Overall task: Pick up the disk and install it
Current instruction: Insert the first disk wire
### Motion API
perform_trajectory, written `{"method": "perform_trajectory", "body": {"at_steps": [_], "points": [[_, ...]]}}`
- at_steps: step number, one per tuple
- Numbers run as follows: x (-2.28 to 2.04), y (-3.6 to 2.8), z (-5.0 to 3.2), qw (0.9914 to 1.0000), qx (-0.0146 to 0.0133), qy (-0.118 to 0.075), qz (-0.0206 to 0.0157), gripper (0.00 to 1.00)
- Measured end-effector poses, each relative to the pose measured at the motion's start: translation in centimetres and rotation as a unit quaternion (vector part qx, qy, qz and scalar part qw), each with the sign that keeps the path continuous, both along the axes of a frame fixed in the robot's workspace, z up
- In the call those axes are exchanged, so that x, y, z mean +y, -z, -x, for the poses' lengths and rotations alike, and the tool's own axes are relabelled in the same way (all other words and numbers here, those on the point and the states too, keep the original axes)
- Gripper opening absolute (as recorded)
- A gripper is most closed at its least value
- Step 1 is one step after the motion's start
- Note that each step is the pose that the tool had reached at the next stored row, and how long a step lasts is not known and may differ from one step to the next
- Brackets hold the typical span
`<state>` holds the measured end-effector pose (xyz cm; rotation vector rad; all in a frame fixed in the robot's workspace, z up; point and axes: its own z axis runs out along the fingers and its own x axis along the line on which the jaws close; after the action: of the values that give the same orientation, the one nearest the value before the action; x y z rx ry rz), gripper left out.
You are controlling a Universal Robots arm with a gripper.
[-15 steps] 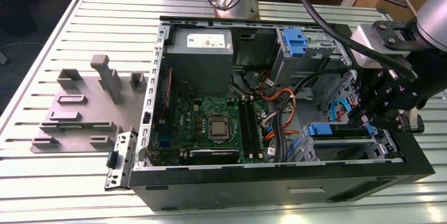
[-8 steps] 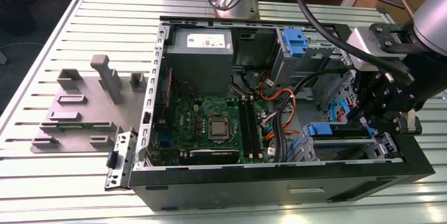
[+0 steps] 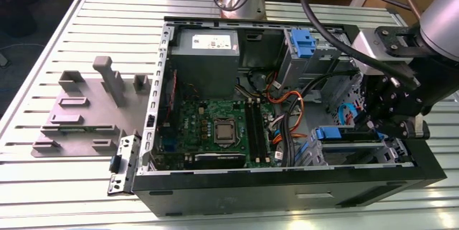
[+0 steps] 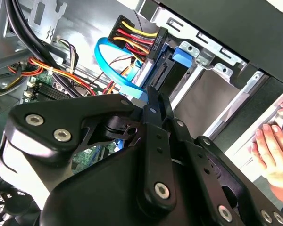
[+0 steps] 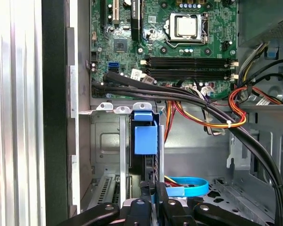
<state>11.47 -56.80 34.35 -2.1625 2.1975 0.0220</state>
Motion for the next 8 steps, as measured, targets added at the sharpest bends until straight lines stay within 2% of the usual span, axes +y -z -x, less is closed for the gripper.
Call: {"method": "perform_trajectory", "body": {"at_steps": [8], "points": [[0.0, 0.49, 0.31, 0.99999, -0.0042, -0.002, 0.0, 0.16]]}}
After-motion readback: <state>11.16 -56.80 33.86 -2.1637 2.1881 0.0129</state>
